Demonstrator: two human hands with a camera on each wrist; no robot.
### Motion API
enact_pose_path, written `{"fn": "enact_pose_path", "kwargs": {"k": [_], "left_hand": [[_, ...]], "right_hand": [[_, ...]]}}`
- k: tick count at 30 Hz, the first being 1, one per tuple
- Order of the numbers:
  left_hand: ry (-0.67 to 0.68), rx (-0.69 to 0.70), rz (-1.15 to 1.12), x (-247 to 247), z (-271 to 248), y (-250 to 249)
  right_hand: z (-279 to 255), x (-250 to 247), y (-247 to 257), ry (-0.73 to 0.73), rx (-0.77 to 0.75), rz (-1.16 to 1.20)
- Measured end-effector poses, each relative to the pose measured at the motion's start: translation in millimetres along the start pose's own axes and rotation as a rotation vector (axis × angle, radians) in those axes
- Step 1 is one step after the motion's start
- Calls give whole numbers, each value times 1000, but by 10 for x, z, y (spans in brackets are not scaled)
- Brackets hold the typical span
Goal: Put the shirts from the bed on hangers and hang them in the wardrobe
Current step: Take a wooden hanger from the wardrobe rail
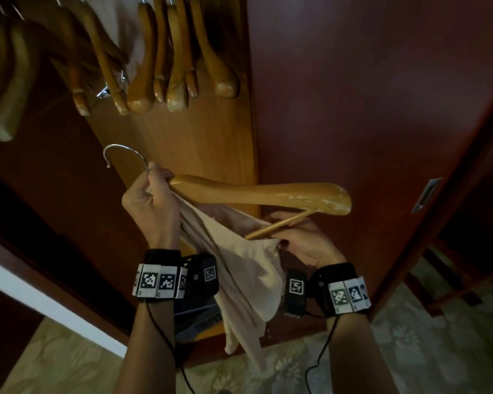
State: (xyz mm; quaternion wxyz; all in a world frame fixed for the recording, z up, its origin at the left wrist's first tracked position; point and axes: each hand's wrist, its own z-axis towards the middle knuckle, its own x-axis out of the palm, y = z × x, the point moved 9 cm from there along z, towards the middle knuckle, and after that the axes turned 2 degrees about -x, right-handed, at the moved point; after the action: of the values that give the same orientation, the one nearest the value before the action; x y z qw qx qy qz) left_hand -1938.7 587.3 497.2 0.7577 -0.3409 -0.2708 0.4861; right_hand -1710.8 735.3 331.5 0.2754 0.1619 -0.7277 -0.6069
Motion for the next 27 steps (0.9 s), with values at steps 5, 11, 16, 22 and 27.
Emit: {"fn": "enact_pose_path", "kwargs": {"k": [5, 11, 16, 22, 27], "left_hand": [[69, 52, 48, -23, 29, -8], [138, 98, 91, -13, 98, 66], [211, 106, 129, 84, 48, 86], [241, 194, 180, 150, 36, 85], [243, 240, 269, 164, 29, 109]], "right_hand": [[-85, -311, 12, 22, -70, 315], [-312, -352, 406, 176, -165, 252], [-421, -484, 355, -25, -61, 503], [-342, -567, 333, 104, -99, 243], [-372, -674, 475, -85, -307, -42]]}}
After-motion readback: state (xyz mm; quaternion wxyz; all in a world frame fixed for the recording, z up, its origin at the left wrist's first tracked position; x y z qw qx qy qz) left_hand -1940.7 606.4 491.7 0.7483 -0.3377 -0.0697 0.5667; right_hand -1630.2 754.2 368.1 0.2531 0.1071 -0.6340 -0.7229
